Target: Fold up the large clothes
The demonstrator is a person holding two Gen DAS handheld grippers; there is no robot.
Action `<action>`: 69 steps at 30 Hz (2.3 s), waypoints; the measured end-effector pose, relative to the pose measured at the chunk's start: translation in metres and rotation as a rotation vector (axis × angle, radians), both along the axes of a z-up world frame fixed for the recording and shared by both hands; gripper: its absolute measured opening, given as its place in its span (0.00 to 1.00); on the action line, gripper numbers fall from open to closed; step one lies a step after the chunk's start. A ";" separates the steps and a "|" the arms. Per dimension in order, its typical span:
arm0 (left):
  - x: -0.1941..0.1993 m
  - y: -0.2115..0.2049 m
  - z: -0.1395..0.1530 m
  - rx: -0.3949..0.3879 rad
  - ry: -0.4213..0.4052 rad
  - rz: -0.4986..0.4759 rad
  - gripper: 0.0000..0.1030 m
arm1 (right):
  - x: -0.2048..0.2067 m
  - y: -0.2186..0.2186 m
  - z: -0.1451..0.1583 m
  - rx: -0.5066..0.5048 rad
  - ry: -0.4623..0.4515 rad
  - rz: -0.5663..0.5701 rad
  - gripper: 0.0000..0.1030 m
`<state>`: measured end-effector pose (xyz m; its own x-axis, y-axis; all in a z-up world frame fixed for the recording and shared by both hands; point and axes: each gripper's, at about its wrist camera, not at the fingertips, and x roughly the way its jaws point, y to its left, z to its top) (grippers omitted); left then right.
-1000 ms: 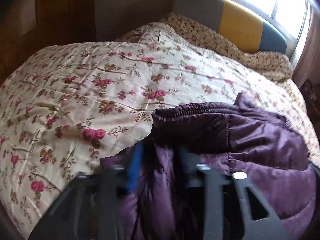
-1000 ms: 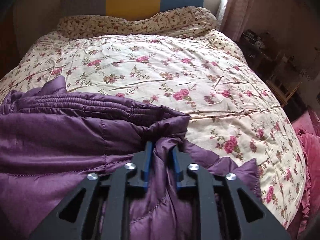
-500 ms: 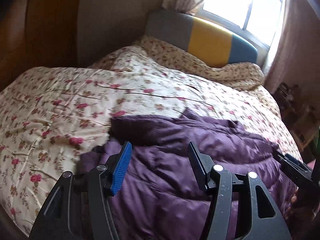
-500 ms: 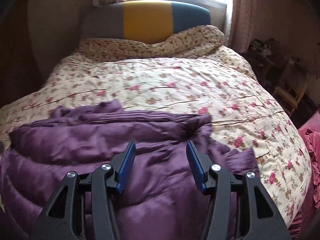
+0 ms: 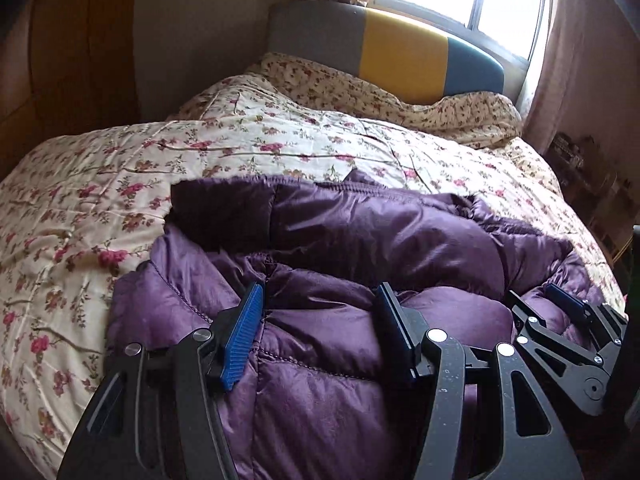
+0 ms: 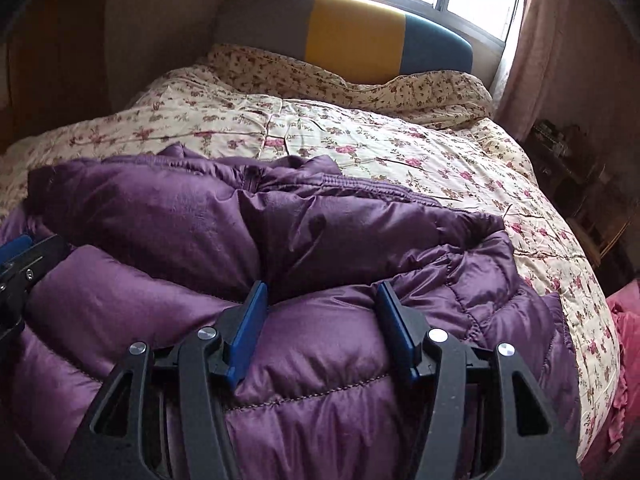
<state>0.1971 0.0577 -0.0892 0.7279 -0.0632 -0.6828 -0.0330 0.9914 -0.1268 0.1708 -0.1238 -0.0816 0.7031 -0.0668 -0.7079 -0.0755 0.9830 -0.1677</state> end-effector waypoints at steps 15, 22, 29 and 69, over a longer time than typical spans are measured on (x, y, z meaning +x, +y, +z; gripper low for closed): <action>0.005 0.000 -0.023 -0.021 -0.008 0.002 0.57 | 0.015 -0.002 -0.022 0.005 0.026 0.008 0.55; -0.006 -0.001 -0.010 -0.016 -0.020 0.005 0.61 | 0.015 -0.004 -0.022 0.009 0.022 0.010 0.55; -0.029 0.005 0.006 -0.013 -0.049 0.013 0.61 | 0.013 -0.004 -0.021 0.009 0.022 0.011 0.55; -0.093 0.121 -0.027 -0.679 0.095 -0.023 0.33 | -0.043 -0.024 0.032 0.132 0.019 0.086 0.42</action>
<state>0.1036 0.1789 -0.1164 0.6601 -0.5143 -0.5475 -0.0548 0.6939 -0.7180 0.1277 -0.1475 -0.0498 0.6884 0.0871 -0.7200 -0.1620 0.9862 -0.0356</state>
